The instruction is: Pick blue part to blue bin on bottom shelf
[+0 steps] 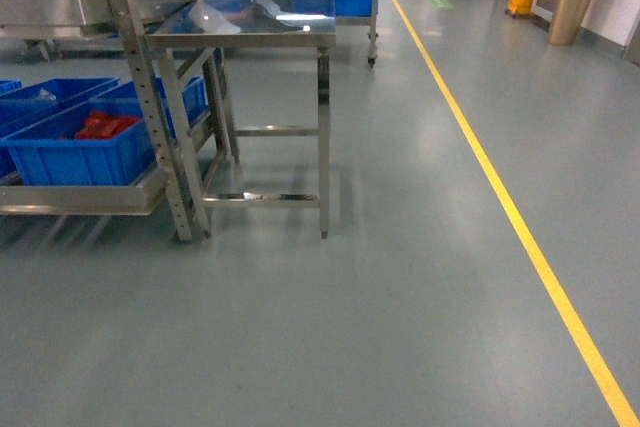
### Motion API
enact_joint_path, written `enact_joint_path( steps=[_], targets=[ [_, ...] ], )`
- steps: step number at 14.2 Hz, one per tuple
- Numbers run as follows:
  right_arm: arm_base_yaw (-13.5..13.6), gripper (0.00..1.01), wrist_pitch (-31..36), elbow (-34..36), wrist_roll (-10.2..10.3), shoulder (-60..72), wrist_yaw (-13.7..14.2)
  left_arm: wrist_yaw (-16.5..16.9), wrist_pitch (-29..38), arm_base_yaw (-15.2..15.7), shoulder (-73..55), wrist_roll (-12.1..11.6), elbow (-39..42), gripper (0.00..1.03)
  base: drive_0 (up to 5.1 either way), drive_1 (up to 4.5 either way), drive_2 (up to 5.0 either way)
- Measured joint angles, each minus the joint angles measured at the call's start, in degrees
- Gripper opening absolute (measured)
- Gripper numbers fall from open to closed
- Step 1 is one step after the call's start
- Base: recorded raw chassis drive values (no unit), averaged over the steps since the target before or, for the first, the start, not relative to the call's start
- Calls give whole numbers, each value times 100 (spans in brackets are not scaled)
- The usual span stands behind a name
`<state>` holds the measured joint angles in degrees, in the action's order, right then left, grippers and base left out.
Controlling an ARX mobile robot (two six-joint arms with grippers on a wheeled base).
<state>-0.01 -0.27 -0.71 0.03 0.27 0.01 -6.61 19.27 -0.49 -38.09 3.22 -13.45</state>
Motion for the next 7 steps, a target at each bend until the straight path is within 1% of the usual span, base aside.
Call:
enact_joint_path(
  steps=[7],
  targets=[
    [0, 98, -4, 0, -2, 0, 0, 0, 2, 0, 0, 0, 0, 44, 3, 427, -421]
  ],
)
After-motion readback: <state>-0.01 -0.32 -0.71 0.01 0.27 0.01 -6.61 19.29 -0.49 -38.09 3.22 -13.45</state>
